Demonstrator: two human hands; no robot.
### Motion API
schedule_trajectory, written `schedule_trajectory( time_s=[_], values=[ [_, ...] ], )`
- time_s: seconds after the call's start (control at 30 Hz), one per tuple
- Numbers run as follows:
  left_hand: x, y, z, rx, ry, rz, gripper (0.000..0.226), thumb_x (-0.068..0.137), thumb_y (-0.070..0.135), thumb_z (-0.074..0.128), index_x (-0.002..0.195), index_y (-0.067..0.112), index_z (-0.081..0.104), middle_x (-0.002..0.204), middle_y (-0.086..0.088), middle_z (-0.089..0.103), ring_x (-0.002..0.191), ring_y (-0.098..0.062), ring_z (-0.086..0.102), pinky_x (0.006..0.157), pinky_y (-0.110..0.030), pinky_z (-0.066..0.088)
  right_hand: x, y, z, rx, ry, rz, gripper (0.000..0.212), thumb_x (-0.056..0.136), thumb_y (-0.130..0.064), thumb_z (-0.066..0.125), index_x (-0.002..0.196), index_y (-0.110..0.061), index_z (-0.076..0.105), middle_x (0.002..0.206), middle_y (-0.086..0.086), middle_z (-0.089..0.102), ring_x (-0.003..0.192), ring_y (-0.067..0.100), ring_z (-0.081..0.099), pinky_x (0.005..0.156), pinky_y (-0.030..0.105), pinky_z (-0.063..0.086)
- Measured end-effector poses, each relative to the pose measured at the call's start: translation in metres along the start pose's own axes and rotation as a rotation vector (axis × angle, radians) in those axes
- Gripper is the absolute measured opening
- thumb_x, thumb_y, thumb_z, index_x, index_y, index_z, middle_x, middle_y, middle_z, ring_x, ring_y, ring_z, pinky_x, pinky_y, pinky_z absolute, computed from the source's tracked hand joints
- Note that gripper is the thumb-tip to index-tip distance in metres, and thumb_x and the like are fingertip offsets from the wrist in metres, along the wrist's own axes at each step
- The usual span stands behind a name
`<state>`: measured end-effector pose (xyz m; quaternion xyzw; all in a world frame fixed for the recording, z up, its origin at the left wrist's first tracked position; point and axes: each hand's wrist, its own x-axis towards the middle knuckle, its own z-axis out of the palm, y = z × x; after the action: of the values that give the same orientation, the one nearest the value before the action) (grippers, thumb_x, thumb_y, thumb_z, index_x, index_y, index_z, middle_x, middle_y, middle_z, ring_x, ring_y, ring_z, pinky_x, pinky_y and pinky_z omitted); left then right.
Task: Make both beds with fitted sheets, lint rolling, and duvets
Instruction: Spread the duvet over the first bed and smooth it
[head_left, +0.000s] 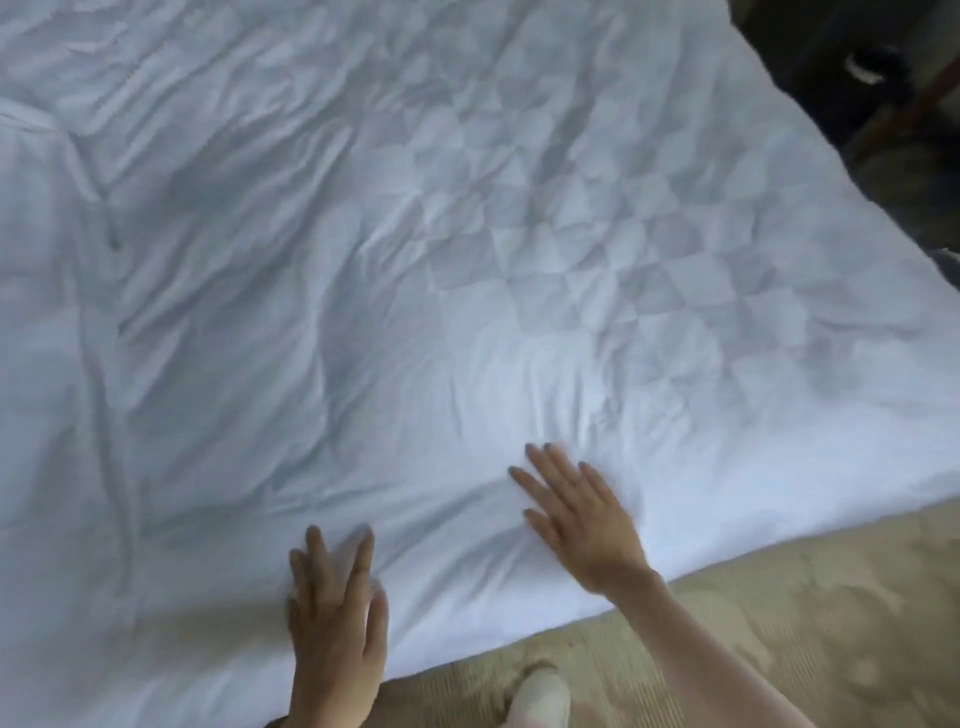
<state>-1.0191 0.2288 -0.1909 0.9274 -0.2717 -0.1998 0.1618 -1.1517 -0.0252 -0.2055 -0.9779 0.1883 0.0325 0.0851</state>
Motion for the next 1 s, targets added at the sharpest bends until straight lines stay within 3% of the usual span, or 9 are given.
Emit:
schedule_trajectory(
  time_s=[0.13,0.2,0.3,0.43,0.53,0.6,0.7,0.77,1.0],
  values=[
    [0.031,0.073,0.009,-0.071,0.033,0.088,0.053,0.091,0.021,0.046,0.144,0.015,0.040,0.158,-0.017,0.009,0.145,-0.035,0.005,0.106,-0.056,0.029,-0.060,0.164,-0.042,0.073,-0.130,0.738,0.064,0.091,-0.061,-0.007,0.150,-0.036,-0.005,0.154,-0.013,-0.024,0.140,0.005,-0.024,0.119,0.041,-0.001],
    [0.047,0.111,0.022,-0.092,-0.003,0.094,0.053,0.091,0.010,0.055,0.142,0.010,0.041,0.156,-0.023,0.007,0.145,-0.037,0.002,0.108,-0.054,0.027,-0.062,0.181,-0.055,0.122,-0.135,0.799,0.062,0.094,-0.058,-0.001,0.151,-0.034,-0.003,0.151,-0.013,-0.026,0.143,0.010,-0.020,0.118,0.049,0.000],
    [0.063,0.169,0.042,-0.155,0.046,0.090,0.052,0.085,-0.001,0.061,0.136,0.000,0.047,0.152,-0.032,0.013,0.143,-0.046,0.008,0.109,-0.055,0.024,-0.036,0.146,-0.058,0.144,0.065,0.429,0.060,0.097,-0.050,0.008,0.152,-0.024,0.012,0.160,-0.001,0.005,0.147,0.026,0.005,0.113,0.052,0.019],
    [0.086,0.211,0.055,-0.156,0.131,0.097,0.048,0.087,-0.003,0.056,0.134,0.003,0.049,0.153,-0.028,0.018,0.143,-0.042,0.014,0.109,-0.055,0.026,0.005,0.088,-0.044,0.101,0.087,-0.260,0.046,0.099,-0.033,0.033,0.144,-0.025,0.037,0.156,0.000,0.027,0.146,0.019,0.018,0.113,0.047,0.020],
    [0.111,0.220,0.053,-0.032,0.188,0.046,0.048,0.084,0.014,0.047,0.130,0.004,0.051,0.145,-0.033,0.030,0.131,-0.057,0.028,0.091,-0.067,0.037,0.022,0.176,-0.040,0.060,0.067,-0.382,0.040,0.098,-0.035,0.039,0.137,-0.030,0.047,0.150,-0.004,0.039,0.145,0.012,0.020,0.114,0.049,0.018],
    [0.133,0.235,0.055,0.043,0.188,-0.031,0.050,0.086,0.023,0.045,0.133,0.007,0.052,0.145,-0.035,0.027,0.126,-0.062,0.026,0.082,-0.073,0.037,0.021,0.288,-0.047,0.101,0.116,-0.024,0.044,0.101,-0.043,0.026,0.138,-0.029,0.045,0.148,-0.002,0.041,0.144,0.010,0.019,0.111,0.051,0.024],
    [0.173,0.279,0.072,0.047,0.199,-0.208,0.056,0.090,0.025,0.054,0.142,0.010,0.041,0.150,-0.036,0.010,0.132,-0.062,0.010,0.087,-0.079,0.023,-0.005,0.446,-0.086,0.225,0.223,1.057,0.055,0.099,-0.042,0.017,0.149,-0.022,0.029,0.158,0.004,0.018,0.146,0.023,0.013,0.114,0.055,0.017],
    [0.194,0.314,0.090,0.069,0.238,-0.211,0.064,0.089,0.038,0.038,0.145,0.007,0.035,0.150,-0.037,0.008,0.133,-0.062,0.007,0.088,-0.081,0.018,-0.020,0.488,-0.107,0.324,0.047,1.338,0.052,0.102,-0.038,0.020,0.152,-0.028,0.012,0.161,-0.001,0.000,0.147,0.023,-0.003,0.116,0.053,0.004],
    [0.264,0.524,0.181,0.027,0.042,-0.187,0.056,0.093,0.031,0.031,0.144,0.008,0.033,0.147,-0.036,0.022,0.134,-0.056,0.022,0.090,-0.077,0.026,0.009,0.452,-0.121,0.257,0.116,0.435,0.053,0.096,-0.031,0.029,0.149,-0.028,0.028,0.158,-0.003,0.022,0.146,0.012,0.012,0.112,0.042,0.015]
  ],
)
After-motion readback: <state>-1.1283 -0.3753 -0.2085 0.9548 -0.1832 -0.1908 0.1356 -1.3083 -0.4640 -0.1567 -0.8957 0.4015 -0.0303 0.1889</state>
